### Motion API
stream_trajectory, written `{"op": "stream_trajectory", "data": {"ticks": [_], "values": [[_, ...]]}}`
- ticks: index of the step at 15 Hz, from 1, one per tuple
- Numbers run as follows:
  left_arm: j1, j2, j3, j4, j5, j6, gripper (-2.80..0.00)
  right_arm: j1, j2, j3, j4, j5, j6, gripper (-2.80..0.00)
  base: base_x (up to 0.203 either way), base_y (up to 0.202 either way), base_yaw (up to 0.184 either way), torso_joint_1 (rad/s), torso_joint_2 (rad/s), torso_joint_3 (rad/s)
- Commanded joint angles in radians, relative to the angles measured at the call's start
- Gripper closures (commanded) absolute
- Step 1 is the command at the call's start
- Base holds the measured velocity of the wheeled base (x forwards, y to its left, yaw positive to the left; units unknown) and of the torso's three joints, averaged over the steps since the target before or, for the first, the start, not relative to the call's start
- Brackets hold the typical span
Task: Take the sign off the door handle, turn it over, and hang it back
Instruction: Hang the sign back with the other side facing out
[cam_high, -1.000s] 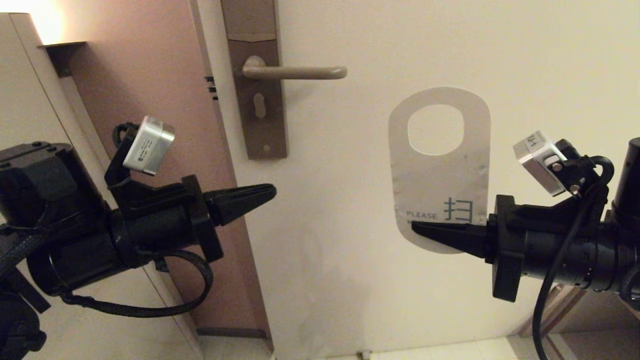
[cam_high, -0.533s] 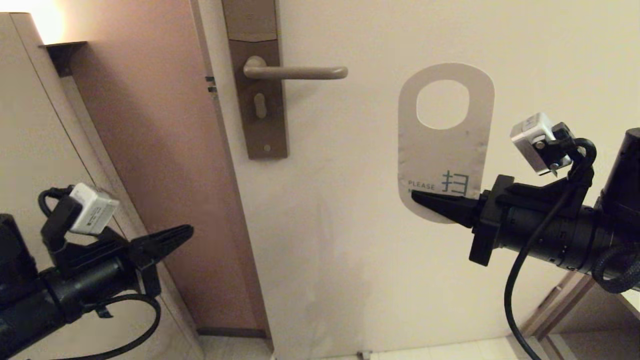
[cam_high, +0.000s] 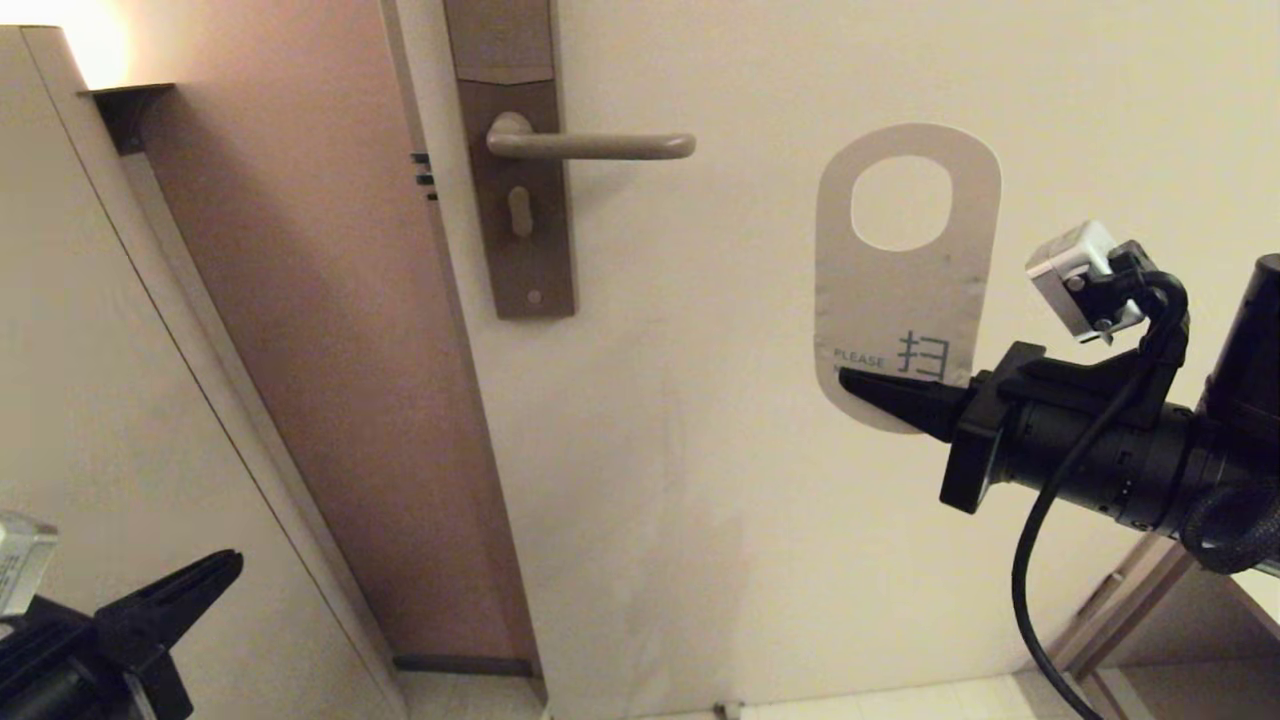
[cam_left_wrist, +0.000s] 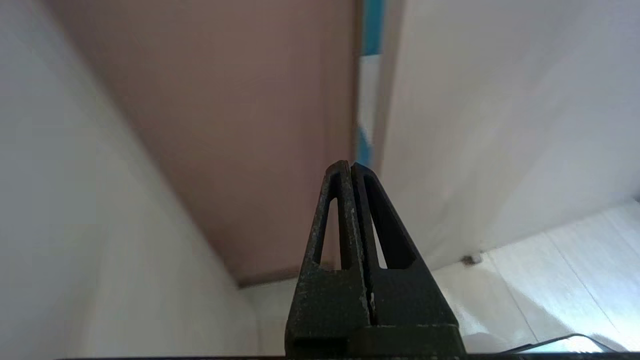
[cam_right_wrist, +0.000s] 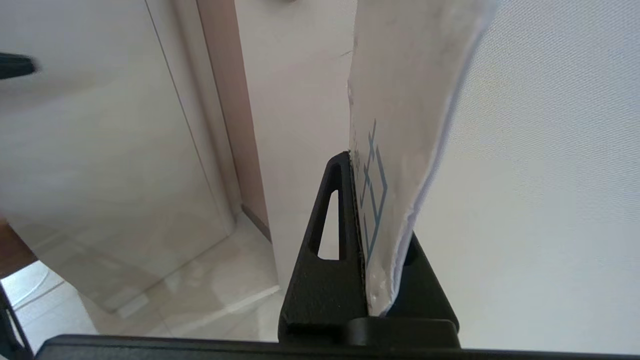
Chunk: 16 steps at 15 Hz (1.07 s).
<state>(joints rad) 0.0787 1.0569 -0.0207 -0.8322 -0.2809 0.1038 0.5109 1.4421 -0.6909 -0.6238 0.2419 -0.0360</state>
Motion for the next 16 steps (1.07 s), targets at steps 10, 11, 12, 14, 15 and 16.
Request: {"op": "stream_trajectory", "data": {"ticks": [10, 11, 12, 14, 15, 16], "values": [[-0.048, -0.506, 0.021, 0.560, 0.104, -0.001, 0.00, 0.000, -0.012, 0.010, -0.004, -0.029, -0.005, 0.00, 0.000, 0.000, 0.000, 0.000, 0.00, 0.000], [-0.048, -0.521, 0.021, 0.591, 0.116, -0.005, 0.00, -0.001, -0.019, 0.021, -0.005, -0.029, -0.005, 0.00, 0.000, 0.000, 0.000, 0.000, 0.00, 0.000], [-0.048, -0.541, 0.021, 0.617, 0.123, -0.012, 0.00, 0.000, -0.030, 0.030, -0.005, -0.029, -0.007, 0.00, 0.000, 0.000, 0.000, 0.000, 0.00, 0.000], [-0.047, -0.602, 0.021, 0.667, 0.126, -0.016, 0.00, 0.000, -0.053, 0.057, -0.006, -0.039, -0.015, 0.00, 0.000, 0.000, 0.000, 0.000, 0.00, 0.000], [-0.048, -0.635, 0.021, 0.689, 0.130, -0.017, 0.00, 0.000, -0.062, 0.065, -0.007, -0.056, -0.016, 0.00, 0.000, 0.000, 0.000, 0.000, 0.00, 0.000], [-0.048, -0.670, 0.021, 0.702, 0.145, -0.021, 0.00, -0.001, -0.068, 0.066, -0.007, -0.062, -0.016, 0.00, 0.000, 0.000, 0.000, 0.000, 0.00, 0.000]]}}
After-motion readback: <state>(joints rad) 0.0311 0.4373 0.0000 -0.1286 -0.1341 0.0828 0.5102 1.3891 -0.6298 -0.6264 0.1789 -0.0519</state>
